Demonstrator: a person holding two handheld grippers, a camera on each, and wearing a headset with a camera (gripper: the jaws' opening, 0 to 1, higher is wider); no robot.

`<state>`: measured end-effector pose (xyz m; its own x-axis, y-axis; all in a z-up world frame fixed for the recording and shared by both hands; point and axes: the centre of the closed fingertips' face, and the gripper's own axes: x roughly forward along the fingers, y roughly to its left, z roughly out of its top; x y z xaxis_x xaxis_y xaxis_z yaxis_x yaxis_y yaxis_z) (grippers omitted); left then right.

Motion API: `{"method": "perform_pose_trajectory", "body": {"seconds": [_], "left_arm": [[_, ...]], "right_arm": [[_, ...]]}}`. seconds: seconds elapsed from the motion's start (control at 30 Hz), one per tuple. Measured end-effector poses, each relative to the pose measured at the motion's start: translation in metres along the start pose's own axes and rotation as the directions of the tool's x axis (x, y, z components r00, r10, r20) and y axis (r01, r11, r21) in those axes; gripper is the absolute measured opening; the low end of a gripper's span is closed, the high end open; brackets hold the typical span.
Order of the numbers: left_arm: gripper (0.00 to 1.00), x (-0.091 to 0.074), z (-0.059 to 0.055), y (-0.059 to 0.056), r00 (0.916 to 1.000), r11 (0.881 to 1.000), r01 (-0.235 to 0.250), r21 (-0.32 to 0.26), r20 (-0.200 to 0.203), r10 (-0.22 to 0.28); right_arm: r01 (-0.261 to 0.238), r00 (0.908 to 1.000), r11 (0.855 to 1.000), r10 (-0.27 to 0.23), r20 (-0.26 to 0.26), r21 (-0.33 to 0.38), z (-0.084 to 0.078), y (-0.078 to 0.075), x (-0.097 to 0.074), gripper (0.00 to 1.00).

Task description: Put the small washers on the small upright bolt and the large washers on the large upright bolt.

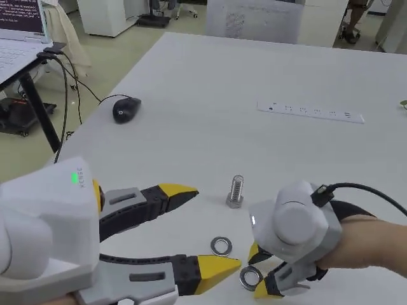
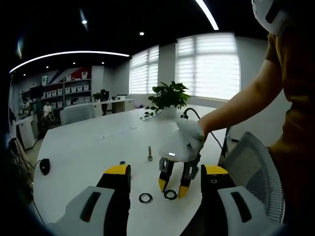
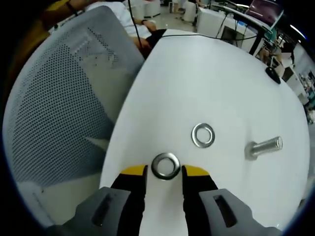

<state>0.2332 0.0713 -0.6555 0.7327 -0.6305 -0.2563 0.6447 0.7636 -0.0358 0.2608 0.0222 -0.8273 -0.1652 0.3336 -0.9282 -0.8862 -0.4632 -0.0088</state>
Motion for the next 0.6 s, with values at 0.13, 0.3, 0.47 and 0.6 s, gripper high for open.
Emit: {"method": "perform_pose_trajectory", "body": {"seconds": [0.13, 0.3, 0.47, 0.6], "left_arm": [[0.57, 0.0024, 0.0, 0.0003, 1.0, 1.0, 0.002, -0.002, 0.0, -0.002], [0.57, 0.0056, -0.0006, -0.0019, 0.9999, 1.0, 0.011, -0.003, -0.001, -0.011], [0.57, 0.0061, -0.0011, -0.0019, 0.9999, 1.0, 0.013, -0.003, -0.001, -0.013], [0.57, 0.005, -0.0027, -0.0009, 0.9999, 1.0, 0.01, -0.004, -0.004, -0.01]], "right_arm": [[-0.004, 0.9997, 1.0, 0.003, -0.022, -0.021, 0.0007, 0.0027, 0.0005, 0.28], [-0.008, 0.9996, 0.999, 0.007, -0.027, -0.032, 0.0001, 0.0028, 0.0001, 0.25], [-0.006, 0.9995, 1.0, 0.005, -0.032, -0.03, -0.0005, 0.0024, 0.0004, 0.23], [-0.011, 0.9996, 1.0, 0.01, -0.026, -0.015, -0.0004, 0.0018, 0.0003, 0.22]]}}
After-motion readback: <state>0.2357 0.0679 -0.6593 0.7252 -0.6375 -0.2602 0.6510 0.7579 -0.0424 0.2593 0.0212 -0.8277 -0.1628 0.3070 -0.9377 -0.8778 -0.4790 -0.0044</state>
